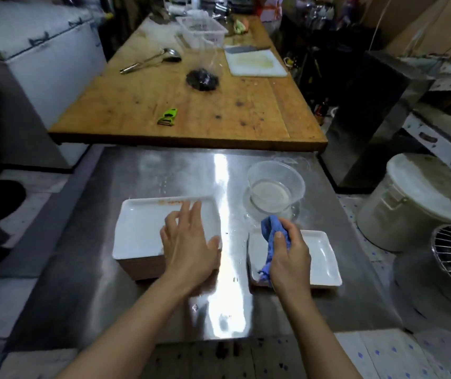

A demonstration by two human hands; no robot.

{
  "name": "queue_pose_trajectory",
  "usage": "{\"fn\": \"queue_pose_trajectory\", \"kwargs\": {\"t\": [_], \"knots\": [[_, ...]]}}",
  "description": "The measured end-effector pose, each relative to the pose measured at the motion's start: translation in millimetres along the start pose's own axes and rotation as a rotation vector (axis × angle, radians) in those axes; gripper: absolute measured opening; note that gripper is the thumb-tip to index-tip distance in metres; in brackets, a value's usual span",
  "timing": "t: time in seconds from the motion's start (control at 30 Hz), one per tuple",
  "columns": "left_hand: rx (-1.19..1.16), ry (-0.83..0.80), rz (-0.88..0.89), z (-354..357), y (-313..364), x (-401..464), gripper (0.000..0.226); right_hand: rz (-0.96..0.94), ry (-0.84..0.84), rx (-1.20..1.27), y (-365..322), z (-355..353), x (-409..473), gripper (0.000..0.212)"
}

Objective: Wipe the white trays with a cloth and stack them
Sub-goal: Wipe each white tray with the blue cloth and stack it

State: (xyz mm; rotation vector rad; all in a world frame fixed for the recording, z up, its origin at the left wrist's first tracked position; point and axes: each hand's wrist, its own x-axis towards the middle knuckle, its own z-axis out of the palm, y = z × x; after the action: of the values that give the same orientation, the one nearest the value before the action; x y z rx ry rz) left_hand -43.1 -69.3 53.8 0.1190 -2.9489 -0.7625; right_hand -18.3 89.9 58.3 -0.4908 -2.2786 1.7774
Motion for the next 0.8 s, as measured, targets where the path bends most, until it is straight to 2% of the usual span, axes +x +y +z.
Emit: {"fn": "queue_pose_trajectory", "kwargs": {"t": [0.17,0.3,0.4,0.5,0.67,0.8], "knots": [[0.017,0.087,-0.298,-36,-71,11,0.072,0.022,-0.137,0.001,-15,45,-14,0.022],[0.031,0.011,-0.440,-49,-109,18,0.060,-0.002,-0.177,-0.028,-24,74,-18,0.016],[-0.013,-0.050,-0.456,-51,-124,18,0.042,-0.062,-0.185,-0.093,-29,93,-16,0.010],[-0.063,-0.037,-0.423,-52,-130,17,0.033,-0.139,-0.170,-0.195,-33,112,-5,0.011],[-0.109,0.012,-0.392,-52,-137,20,0.037,-0.294,-0.273,-0.756,-20,131,8,0.026],[-0.173,0.023,-0.365,-50,-141,20,0.035,-0.197,-0.328,-0.752,-9,136,13,0.015]]}}
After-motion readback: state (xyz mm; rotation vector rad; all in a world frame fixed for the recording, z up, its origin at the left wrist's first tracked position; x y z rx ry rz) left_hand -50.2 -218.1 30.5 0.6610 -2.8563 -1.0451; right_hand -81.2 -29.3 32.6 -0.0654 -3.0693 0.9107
